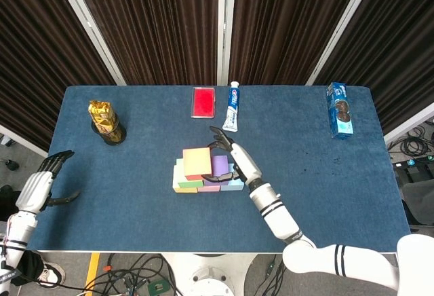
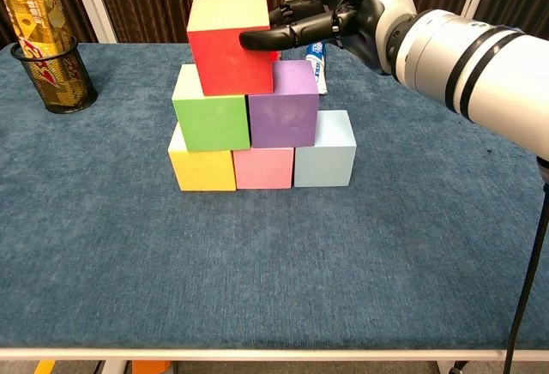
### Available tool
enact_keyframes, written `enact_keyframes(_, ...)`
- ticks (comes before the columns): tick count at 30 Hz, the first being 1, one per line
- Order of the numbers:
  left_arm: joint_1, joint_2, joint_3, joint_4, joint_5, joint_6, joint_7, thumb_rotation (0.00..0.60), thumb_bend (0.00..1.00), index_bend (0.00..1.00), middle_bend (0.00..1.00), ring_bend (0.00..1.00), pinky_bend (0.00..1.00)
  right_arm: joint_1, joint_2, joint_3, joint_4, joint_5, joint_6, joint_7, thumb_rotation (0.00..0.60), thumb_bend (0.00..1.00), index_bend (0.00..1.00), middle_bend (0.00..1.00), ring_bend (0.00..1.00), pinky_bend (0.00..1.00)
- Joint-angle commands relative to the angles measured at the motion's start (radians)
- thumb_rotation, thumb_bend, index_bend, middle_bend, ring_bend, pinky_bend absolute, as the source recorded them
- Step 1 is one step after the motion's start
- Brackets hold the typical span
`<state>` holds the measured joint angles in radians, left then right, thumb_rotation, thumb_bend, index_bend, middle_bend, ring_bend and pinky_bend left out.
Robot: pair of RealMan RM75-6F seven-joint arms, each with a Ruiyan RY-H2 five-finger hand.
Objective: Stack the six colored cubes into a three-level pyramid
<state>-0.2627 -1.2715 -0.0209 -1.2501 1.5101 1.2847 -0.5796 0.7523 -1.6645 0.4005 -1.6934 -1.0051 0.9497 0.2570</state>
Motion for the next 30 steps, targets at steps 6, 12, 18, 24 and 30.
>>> enact_keyframes(6,-0.001,-0.001,0.001,0.000,-0.002,-0.003,0.000,0.600,0.23,0.09,0.07,0.00,0.05,0.002,0.001,-0.002,0.006,-0.003,-0.011,0.007,0.600,0.15,0.00,0.61,0.10,0.00)
enact_keyframes(12,-0.001,0.000,0.000,0.001,-0.002,-0.003,-0.002,0.600,0.23,0.09,0.07,0.00,0.05,0.001,0.008,-0.005,0.004,-0.013,-0.021,0.018,0.600,0.12,0.00,0.49,0.08,0.00)
enact_keyframes(18,-0.002,0.001,0.001,0.000,-0.003,-0.005,-0.002,0.600,0.23,0.09,0.07,0.00,0.05,-0.005,-0.001,0.005,0.007,-0.025,-0.006,0.045,0.600,0.13,0.00,0.49,0.07,0.00)
enact_keyframes(24,-0.002,0.003,0.001,-0.002,-0.004,-0.005,0.001,0.600,0.23,0.09,0.07,0.00,0.05,-0.009,-0.002,0.008,0.010,-0.038,-0.007,0.070,0.600,0.15,0.00,0.51,0.07,0.00)
enact_keyframes(30,-0.003,0.002,0.002,-0.004,-0.005,-0.008,0.005,0.600,0.23,0.09,0.07,0.00,0.05,-0.008,0.004,0.006,0.012,-0.039,-0.019,0.077,0.600,0.15,0.00,0.52,0.08,0.00)
